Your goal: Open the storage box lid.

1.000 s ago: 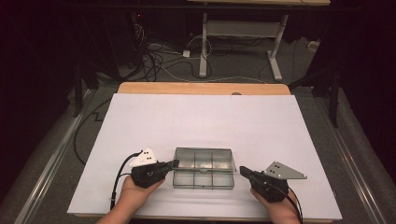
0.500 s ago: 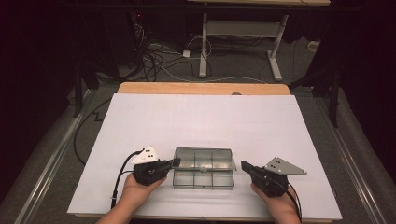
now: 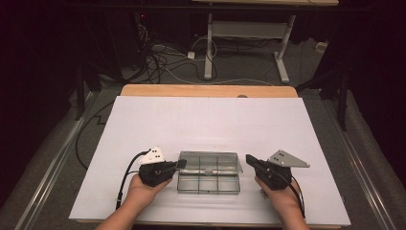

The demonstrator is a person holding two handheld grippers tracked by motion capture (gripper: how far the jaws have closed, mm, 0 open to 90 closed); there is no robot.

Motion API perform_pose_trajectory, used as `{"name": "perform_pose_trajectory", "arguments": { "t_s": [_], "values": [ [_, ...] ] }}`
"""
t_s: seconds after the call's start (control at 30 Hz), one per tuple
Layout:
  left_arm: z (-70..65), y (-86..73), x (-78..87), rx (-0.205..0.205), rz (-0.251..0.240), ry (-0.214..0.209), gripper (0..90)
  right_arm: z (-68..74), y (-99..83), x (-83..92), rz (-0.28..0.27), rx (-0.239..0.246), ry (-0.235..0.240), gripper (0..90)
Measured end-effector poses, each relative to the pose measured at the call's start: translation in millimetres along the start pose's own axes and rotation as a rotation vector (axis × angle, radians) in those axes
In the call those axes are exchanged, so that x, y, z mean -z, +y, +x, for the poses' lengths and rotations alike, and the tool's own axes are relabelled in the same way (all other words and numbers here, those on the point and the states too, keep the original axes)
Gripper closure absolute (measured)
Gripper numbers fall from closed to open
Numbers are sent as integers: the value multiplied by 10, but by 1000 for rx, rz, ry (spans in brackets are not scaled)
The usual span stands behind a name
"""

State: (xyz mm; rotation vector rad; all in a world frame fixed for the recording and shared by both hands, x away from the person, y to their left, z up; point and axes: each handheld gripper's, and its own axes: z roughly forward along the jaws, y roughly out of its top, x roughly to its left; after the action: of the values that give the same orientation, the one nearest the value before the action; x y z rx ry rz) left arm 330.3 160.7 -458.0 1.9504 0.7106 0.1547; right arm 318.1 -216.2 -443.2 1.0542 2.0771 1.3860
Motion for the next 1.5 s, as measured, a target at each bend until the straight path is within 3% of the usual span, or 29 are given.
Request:
{"name": "perform_pose_trajectory", "arguments": {
  "t_s": [0.2, 0.47, 0.9, 1.1, 1.5],
  "values": [
    [31, 89, -9, -8, -9, 12, 874, -98, 124, -171, 17, 12, -16, 900],
    [82, 143, -44, 1, -33, 5, 874, -191, 186, -298, 15, -21, -36, 900],
    [133, 223, -97, 5, -54, 5, 874, -127, 281, -417, -11, -35, -60, 900],
    [170, 221, -119, 12, -59, 9, 875, -101, 312, -433, -25, -36, -21, 900],
    [246, 247, -173, 27, -66, 29, 874, -128, 354, -479, -49, -54, -4, 900]
  ]
}}
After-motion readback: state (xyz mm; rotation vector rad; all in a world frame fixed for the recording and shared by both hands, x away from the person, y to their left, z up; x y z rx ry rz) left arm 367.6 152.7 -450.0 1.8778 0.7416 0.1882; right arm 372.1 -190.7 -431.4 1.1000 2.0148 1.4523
